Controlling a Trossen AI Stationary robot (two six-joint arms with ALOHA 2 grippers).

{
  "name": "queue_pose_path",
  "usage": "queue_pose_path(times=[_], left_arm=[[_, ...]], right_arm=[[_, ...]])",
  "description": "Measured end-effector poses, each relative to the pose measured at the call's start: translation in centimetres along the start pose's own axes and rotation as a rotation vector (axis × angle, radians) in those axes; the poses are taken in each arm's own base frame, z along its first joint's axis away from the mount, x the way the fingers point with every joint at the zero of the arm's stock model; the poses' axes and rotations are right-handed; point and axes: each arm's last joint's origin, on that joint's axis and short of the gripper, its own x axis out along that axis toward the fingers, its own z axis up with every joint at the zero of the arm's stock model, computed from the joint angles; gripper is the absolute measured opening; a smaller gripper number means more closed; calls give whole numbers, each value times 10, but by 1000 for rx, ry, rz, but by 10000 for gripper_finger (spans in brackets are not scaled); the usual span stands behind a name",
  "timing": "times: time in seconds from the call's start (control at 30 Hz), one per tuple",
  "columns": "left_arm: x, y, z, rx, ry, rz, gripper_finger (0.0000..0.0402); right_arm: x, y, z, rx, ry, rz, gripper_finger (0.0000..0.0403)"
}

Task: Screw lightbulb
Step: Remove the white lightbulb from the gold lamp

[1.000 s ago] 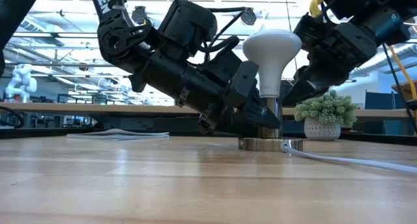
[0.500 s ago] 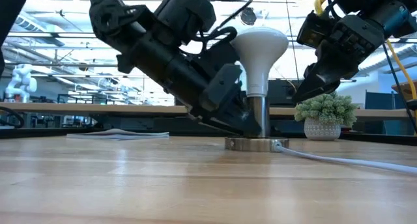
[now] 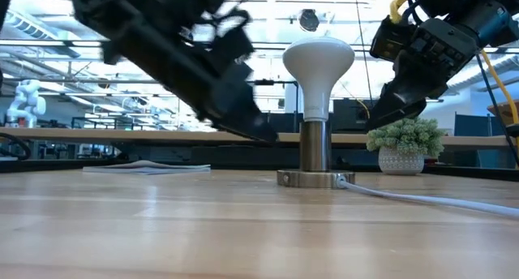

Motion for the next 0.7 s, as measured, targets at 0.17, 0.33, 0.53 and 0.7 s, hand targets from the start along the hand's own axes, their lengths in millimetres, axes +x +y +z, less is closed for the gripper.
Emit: queue_pose_path(times=[0.17,0.33,0.53,0.7], left_arm=[[-42,10,-7,-81,-71,12,289],[-73,20,-9,-194,-124,-28,289],[-81,23,-5,-158,-156,-34,289],[-79,24,-6,-120,-126,-77,289]], right_arm=[[0,0,0,10,4,-2,219],[0,2,4,26,-41,17,219],[-1,5,12,62,-122,55,219],[-1,5,10,42,-106,49,219]])
